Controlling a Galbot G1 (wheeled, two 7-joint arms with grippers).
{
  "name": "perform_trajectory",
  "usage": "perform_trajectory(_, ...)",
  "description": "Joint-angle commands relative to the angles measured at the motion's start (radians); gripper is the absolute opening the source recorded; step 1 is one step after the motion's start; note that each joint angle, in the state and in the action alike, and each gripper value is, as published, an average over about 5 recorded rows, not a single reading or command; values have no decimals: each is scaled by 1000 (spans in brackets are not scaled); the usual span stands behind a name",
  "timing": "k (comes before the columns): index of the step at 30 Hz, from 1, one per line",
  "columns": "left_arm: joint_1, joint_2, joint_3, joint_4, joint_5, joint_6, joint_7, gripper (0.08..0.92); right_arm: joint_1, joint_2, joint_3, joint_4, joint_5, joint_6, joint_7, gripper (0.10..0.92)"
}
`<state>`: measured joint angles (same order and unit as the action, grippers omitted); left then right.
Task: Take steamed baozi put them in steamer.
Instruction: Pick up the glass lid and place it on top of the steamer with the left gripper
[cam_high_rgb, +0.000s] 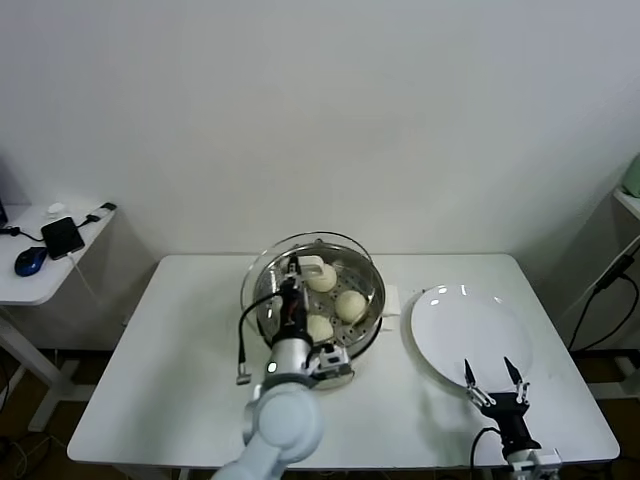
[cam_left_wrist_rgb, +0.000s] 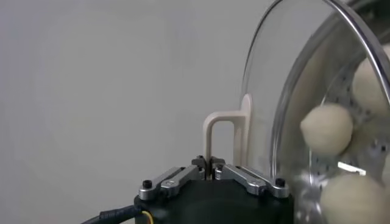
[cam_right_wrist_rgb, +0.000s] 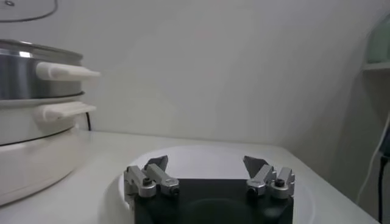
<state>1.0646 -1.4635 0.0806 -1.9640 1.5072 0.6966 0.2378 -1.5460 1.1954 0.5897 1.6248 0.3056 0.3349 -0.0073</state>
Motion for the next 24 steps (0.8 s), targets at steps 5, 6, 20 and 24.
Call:
perform_trajectory(5,-69,-123,88,173,110,26,8,134,5,20,15,-5,-7,26,1,823)
perform_trajectory(6,-70,-126,82,185,115,26,4,134,6,22,15,-5,-9,27,1,823)
perform_trajectory(20,-47,-102,16,245,132,18,-54,134,13,43,30,-3,-37,45,11,823)
perform_trajectory(24,-43,-94,6,245,129,18,-62,134,12,46,30,-2,-39,47,13,823)
